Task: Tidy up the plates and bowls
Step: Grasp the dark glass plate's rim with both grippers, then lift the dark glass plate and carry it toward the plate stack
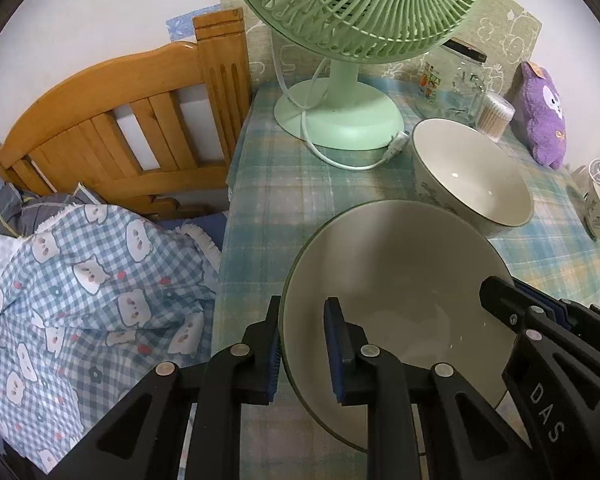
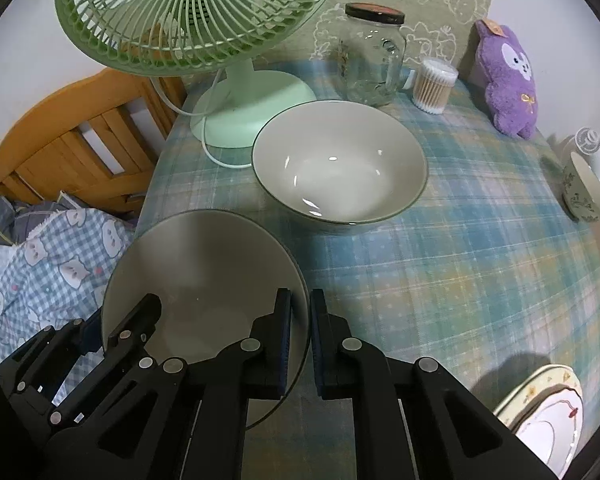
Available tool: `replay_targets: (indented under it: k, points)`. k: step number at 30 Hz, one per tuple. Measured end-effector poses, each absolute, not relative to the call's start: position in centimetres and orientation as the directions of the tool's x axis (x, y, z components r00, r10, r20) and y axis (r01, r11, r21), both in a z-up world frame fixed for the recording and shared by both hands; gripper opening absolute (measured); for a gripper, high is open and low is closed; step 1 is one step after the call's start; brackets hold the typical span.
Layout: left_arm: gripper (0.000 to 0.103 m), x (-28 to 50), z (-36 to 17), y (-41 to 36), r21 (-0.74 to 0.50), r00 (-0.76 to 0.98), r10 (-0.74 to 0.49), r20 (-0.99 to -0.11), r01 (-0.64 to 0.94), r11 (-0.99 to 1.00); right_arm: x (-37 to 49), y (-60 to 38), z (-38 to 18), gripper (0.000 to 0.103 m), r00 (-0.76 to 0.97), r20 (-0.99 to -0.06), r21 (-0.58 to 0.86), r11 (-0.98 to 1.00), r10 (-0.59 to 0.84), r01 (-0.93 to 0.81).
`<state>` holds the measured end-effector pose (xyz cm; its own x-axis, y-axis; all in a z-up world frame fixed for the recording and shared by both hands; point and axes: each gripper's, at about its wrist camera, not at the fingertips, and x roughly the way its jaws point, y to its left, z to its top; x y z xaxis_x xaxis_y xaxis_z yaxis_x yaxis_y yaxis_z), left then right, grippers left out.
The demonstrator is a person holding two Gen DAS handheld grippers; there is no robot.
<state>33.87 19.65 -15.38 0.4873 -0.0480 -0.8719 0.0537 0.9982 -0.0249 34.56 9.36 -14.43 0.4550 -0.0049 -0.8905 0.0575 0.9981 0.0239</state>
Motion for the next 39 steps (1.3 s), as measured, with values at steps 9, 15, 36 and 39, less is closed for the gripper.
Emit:
replay_targets:
  k: [9, 15, 36, 39]
  points:
    - [0.017, 31.7, -13.8, 18.3, -0.022, 0.501, -0.052, -0.864, 0.065, 0.998, 31.7, 7.9, -12.7, 0.012, 0.463, -0.886, 0.042, 0.995, -0.005, 0.091]
    - [0.017, 29.5, -12.5, 17.4, -0.026, 0.513, -0.057, -0.857, 0.067, 0.997, 29.2, 6.9, -11.2, 0.012, 0.485, -0.874, 0.039, 0.995, -0.010, 0.091]
    - [0.017, 20.8, -11.1, 13.5, -0.033, 0.523, -0.075, -0.849, 0.088, 0.996, 19.3, 2.7, -9.6, 0.012, 0.503, -0.864, 0.039, 0.993, -0.024, 0.114]
    - [0.018, 19.9, -11.6, 13.1, -0.037, 0.512, -0.080, -0.855, 0.095, 0.995, 18.2, 2.3, -10.0, 0.012, 0.498, -0.867, 0.033, 0.993, -0.028, 0.113]
